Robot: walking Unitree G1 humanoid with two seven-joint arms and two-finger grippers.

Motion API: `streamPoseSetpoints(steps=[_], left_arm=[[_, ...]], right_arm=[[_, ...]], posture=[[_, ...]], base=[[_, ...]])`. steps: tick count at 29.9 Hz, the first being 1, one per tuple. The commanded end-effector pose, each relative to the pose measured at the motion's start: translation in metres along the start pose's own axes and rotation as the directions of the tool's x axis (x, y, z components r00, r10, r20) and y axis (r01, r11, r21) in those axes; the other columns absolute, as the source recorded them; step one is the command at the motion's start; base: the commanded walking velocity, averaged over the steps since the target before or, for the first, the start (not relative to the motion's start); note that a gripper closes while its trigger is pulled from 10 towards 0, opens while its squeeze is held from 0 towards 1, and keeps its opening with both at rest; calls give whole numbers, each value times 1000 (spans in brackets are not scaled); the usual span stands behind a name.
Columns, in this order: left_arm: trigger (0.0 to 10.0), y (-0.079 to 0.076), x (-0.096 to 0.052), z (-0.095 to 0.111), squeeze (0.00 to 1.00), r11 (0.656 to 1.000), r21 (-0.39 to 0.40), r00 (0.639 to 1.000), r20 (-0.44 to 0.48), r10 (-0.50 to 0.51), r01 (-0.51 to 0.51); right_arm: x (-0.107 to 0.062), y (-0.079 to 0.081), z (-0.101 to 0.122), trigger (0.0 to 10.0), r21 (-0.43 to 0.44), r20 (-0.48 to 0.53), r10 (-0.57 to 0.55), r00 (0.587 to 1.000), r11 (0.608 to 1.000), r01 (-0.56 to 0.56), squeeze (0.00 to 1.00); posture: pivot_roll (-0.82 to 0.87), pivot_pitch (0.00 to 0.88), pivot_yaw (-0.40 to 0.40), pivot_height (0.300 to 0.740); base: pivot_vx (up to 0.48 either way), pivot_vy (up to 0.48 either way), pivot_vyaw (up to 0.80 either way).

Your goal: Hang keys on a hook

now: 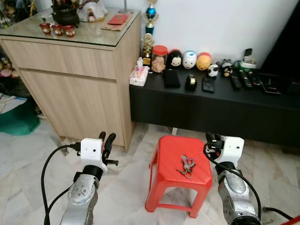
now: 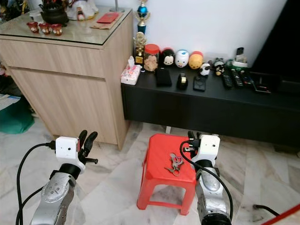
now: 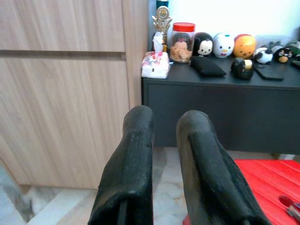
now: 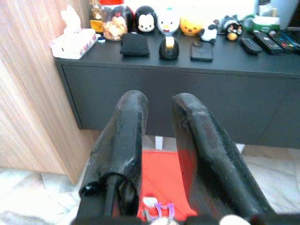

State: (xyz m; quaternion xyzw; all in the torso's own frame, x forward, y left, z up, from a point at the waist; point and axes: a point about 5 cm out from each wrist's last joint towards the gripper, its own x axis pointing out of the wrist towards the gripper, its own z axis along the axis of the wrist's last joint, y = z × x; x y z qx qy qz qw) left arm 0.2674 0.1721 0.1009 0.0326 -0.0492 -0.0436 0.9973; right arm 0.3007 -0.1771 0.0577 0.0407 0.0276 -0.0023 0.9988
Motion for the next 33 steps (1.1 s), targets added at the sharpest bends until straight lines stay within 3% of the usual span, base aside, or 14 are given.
streamPoseSetpoints(steps=[1, 28, 33], left_arm=[[10000, -6, 1, 2, 0, 1000, 10, 1000, 0, -25, 25], [10000, -9, 4, 3, 0, 1000, 11, 1000, 9, -25, 25], [10000, -5, 2, 0, 0, 1000, 24, 1000, -4, -4, 4]], right_arm=[[1, -4, 1, 10000, -6, -1, -10, 1000, 1000, 10, 0], [3, -7, 2, 10000, -8, -2, -11, 1000, 1000, 11, 0], [-1, -8, 1, 10000, -15, -3, -6, 1000, 1000, 5, 0]], posture=[[-9, 0, -74, 740], [-13, 0, -82, 740], [-9, 0, -88, 740]], base=[[281, 0, 0], [291, 0, 0], [0, 0, 0]])
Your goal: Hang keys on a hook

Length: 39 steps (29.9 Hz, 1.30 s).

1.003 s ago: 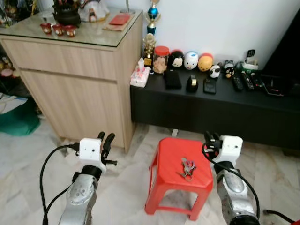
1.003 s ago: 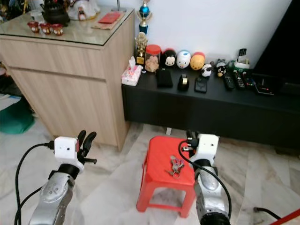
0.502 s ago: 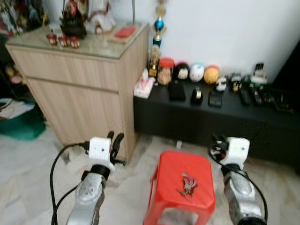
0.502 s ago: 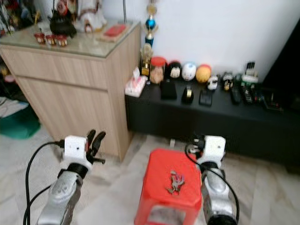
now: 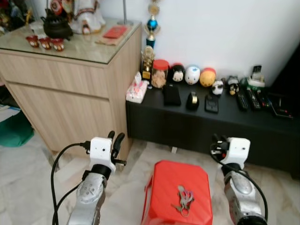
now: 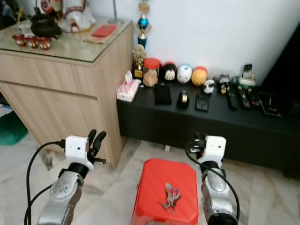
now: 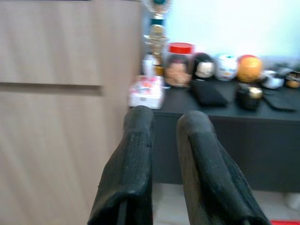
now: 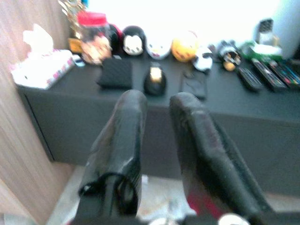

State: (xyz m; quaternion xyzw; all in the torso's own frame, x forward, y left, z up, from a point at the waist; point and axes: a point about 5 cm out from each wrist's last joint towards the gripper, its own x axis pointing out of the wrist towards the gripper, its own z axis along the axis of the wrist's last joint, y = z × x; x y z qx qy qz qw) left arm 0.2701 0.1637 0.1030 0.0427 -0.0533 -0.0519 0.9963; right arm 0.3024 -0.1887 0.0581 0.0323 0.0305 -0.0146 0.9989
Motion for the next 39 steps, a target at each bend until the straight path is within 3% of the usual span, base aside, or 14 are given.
streamPoseSetpoints(steps=[1, 7, 10, 14, 22, 29, 39], left_arm=[[10000, 3, -2, -2, 0, 1000, 4, 1000, -12, 14, -14], [10000, 4, -13, -7, 0, 1000, 8, 999, -28, 26, -26], [10000, 6, -24, -13, 0, 999, 11, 998, -56, 38, -38], [10000, 6, -27, -14, 0, 999, 12, 997, -61, 41, -41], [10000, 5, -20, -15, 0, 999, 13, 997, -64, 45, -44], [10000, 3, -20, -14, 0, 999, 11, 997, -61, 38, -38], [10000, 2, -19, -14, 0, 999, 10, 998, -58, 35, -34]], right_arm=[[-3, 3, -1, 10000, 0, 3, 20, 1000, 1000, -20, 0], [-16, 2, -2, 10000, -65, 13, 86, 996, 994, -85, 0], [-37, -4, -8, 10000, -78, 11, 108, 994, 991, -107, 0], [-49, -9, -14, 10000, -96, -8, 119, 993, 988, -119, 0], [-38, -3, -4, 10000, -102, 10, 132, 991, 986, -131, 0], [-35, 4, -12, 10000, -124, -65, 174, 983, 976, -181, 0], [-33, 9, -15, 10000, -123, -91, 187, 978, 973, -197, 0]], posture=[[-9, 0, -88, 740], [-13, 0, -90, 740], [-16, 0, -92, 740], [-22, 0, -87, 740], [-34, 0, -78, 740], [-30, 0, -80, 740], [-24, 0, -81, 678]], base=[[0, 0, 0], [0, 0, 0], [0, 0, 0], [0, 0, 0], [0, 0, 0], [0, 0, 0], [0, 0, 0]])
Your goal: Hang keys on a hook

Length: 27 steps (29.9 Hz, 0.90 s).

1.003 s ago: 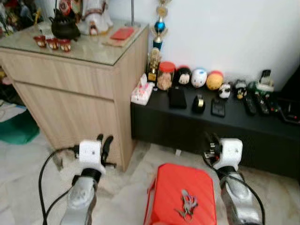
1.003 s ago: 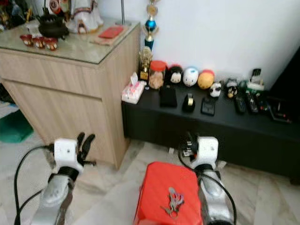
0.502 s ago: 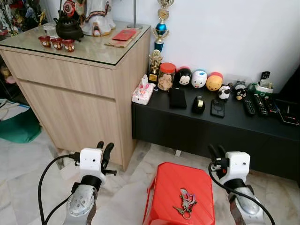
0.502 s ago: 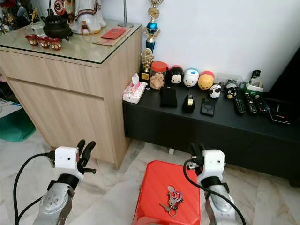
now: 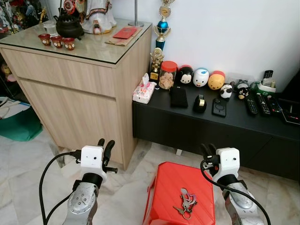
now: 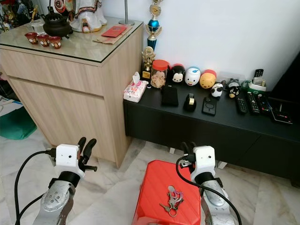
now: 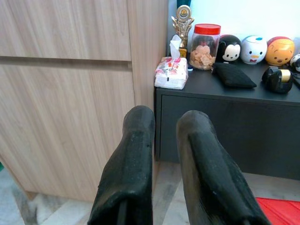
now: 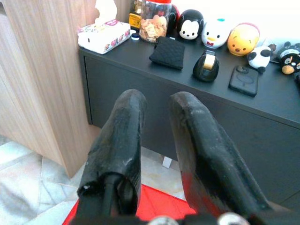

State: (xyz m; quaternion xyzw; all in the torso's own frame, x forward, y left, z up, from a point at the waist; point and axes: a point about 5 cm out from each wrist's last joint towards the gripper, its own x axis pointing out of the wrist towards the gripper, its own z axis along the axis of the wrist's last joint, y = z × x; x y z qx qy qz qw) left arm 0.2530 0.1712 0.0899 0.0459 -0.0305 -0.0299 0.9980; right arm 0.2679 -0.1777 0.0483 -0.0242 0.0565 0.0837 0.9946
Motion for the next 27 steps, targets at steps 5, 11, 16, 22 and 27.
streamPoseSetpoints(steps=[5, 11, 16, 22, 27], left_arm=[[10000, -3, 1, -1, 0, 1000, 1, 1000, -9, -7, 7], [10000, -4, 0, -2, 0, 1000, -3, 1000, -14, -7, 7], [10000, -4, 0, -2, 0, 1000, -4, 1000, -16, -3, 3], [10000, -4, 0, -1, 0, 1000, -7, 1000, -15, 0, 0], [10000, -5, 1, -1, 0, 1000, -9, 1000, -14, 5, -5]], right_arm=[[2, -2, 1, 10000, 7, 9, -10, 1000, 1000, 10, 0], [2, -3, 0, 10000, 4, -2, -20, 1000, 1000, 20, 0], [3, -4, 1, 10000, 3, 1, -33, 999, 999, 33, 0], [5, -2, -1, 10000, -5, -23, -36, 999, 999, 36, 0], [6, -1, -3, 10000, -6, -37, -36, 999, 999, 36, 0]], posture=[[-24, 0, -81, 668], [-21, 0, -84, 668], [-21, 0, -85, 668], [-18, 0, -89, 668], [-17, 0, -94, 639]], base=[[0, 0, 0], [0, 0, 0], [0, 0, 0], [0, 0, 0], [0, 0, 0]])
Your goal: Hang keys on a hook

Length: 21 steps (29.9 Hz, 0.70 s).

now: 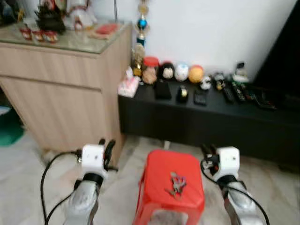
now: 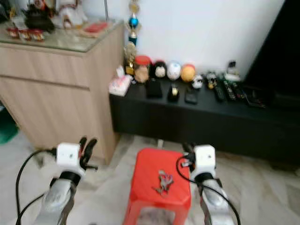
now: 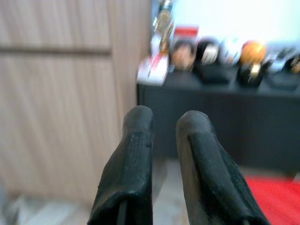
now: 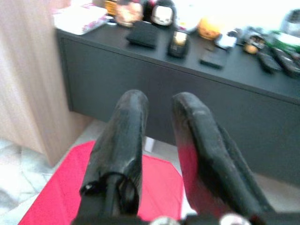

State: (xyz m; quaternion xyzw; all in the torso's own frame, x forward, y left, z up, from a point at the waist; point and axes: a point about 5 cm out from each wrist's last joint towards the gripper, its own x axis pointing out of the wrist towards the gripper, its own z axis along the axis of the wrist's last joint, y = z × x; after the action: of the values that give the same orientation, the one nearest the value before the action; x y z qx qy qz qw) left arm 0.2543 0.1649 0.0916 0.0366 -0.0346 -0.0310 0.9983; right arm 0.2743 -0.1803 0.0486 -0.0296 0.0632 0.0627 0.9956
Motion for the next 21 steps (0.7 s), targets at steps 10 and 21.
streamPoseSetpoints(steps=[10, 21], left_arm=[[10000, 0, -1, -4, 0, 1000, -3, 999, -32, 3, -3], [10000, -3, -1, -4, 0, 1000, -7, 999, -42, -11, 11]], right_arm=[[1, 1, -1, 10000, 13, 1, -3, 1000, 1000, 3, 0], [2, 0, -4, 10000, 21, -24, -8, 1000, 1000, 9, 0]], posture=[[-17, 0, -96, 625], [-18, 0, -92, 625]], base=[[0, 0, 0], [0, 0, 0]])
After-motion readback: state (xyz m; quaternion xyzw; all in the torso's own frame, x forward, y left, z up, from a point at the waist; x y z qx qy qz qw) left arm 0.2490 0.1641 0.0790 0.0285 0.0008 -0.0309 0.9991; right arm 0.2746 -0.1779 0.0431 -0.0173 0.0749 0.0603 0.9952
